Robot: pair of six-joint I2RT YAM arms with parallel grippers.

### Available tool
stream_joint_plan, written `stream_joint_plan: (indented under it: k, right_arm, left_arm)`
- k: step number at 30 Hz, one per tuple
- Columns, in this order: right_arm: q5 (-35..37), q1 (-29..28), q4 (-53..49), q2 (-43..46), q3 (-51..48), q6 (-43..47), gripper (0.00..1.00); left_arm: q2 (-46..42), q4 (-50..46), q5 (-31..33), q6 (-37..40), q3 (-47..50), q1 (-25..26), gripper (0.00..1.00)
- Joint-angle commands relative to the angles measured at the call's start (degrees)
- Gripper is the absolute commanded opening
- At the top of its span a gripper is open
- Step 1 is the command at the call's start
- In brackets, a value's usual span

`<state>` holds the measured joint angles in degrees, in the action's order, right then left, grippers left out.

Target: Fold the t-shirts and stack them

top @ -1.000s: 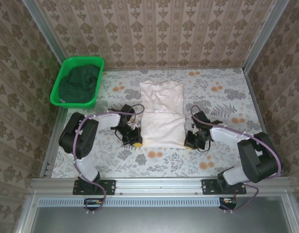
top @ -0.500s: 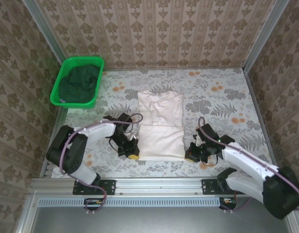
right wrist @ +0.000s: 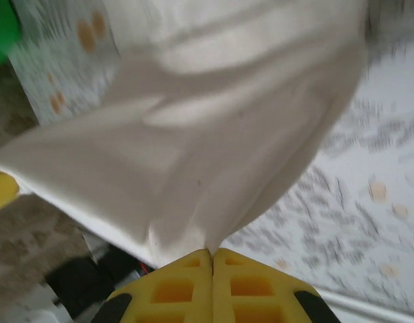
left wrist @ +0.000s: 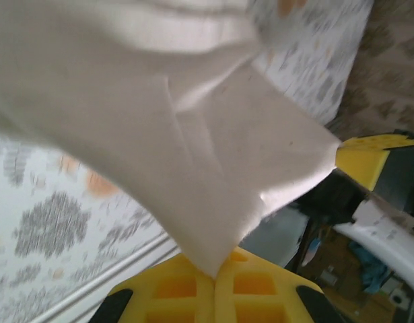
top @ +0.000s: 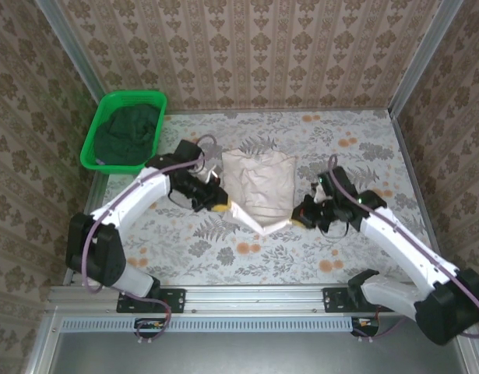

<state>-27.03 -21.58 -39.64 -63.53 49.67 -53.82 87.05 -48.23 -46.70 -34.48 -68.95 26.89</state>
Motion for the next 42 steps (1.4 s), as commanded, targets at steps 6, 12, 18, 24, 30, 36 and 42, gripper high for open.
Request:
stream_joint_plan:
  k: [6,12,18,24,30,36,42]
  right_arm:
    - [3.0,10.5,3.9,-22.2,17.0,-0.3,0.0]
    - [4.3,13.9,0.6,-42.1,37.0,-1.0,0.0]
    - [4.2,15.5,-6.6,-64.4,61.4,-1.3,0.14]
    - [8.1,17.3,-21.2,-76.5,83.8,4.1,0.52]
    - [5.7,17.7,-14.0,-63.1,66.2,9.2,0.4]
    - [-4.9,13.0,2.3,-49.0,41.0,6.3,0.22]
    - [-6.1,7.0,12.4,-47.3,29.0,0.2,0.16]
  left_arm:
    - [21.1,4.3,-1.9,-4.5,-23.0,-5.9,0.0]
    - [34.1,5.4,2.3,-8.6,-38.2,-8.8,0.0]
    - [47.1,12.3,6.4,-18.9,-47.8,-11.8,0.08]
    - [50.0,13.8,12.9,-21.4,-54.8,-14.2,0.61]
    - [42.8,9.3,14.7,-14.0,-51.1,-12.0,0.55]
    - [35.5,10.3,7.4,-6.6,-38.0,-5.8,0.42]
    - [37.5,6.5,2.5,1.8,-31.3,0.5,0.35]
